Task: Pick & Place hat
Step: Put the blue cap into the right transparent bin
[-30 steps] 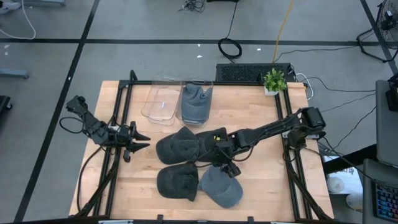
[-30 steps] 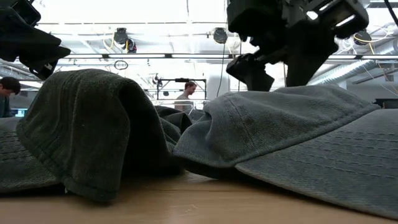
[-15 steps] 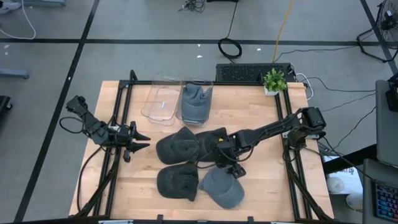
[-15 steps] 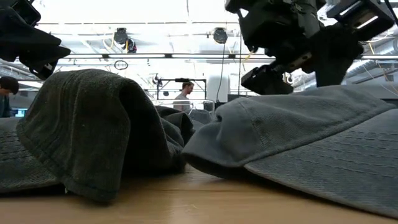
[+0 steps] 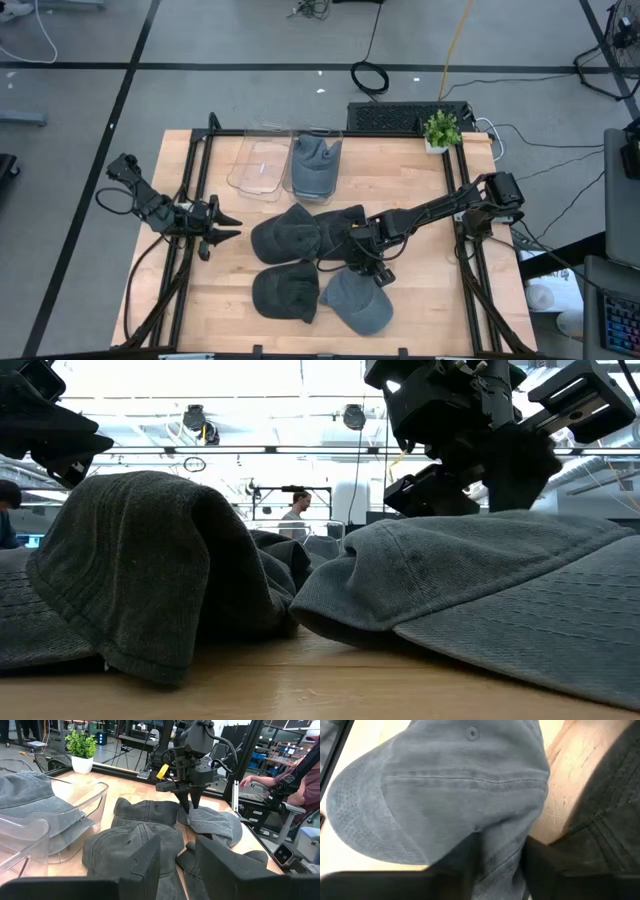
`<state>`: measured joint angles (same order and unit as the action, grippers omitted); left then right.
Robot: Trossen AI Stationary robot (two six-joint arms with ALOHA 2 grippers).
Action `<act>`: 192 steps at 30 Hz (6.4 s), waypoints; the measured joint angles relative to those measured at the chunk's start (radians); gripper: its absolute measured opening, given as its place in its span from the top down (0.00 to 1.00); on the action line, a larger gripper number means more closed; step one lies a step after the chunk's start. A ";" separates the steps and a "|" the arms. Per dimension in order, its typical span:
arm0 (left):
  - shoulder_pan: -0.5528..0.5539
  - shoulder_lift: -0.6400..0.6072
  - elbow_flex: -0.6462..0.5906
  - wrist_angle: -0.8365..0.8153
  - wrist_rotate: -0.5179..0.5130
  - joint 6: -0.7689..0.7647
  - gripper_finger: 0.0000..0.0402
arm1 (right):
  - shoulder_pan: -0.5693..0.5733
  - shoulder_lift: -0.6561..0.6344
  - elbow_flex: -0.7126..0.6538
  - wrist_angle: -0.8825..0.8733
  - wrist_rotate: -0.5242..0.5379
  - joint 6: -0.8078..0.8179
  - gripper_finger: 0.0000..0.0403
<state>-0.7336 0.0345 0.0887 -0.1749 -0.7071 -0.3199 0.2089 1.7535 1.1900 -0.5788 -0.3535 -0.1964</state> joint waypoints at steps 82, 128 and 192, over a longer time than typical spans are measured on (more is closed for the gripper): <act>0.000 0.000 0.000 0.000 0.000 0.000 0.67 | -0.712 -0.061 0.000 0.809 -0.094 -0.236 1.00; 0.000 0.000 0.000 0.000 0.000 0.000 0.67 | -0.639 -0.066 -0.109 0.812 0.221 -0.164 0.60; 0.000 0.000 0.001 0.000 0.000 0.000 0.67 | -0.599 -0.009 -0.110 0.780 0.493 -0.206 1.00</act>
<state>-0.7338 0.0345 0.0895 -0.1749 -0.7071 -0.3199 -0.3903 1.7449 1.0798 0.2014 0.1392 -0.4023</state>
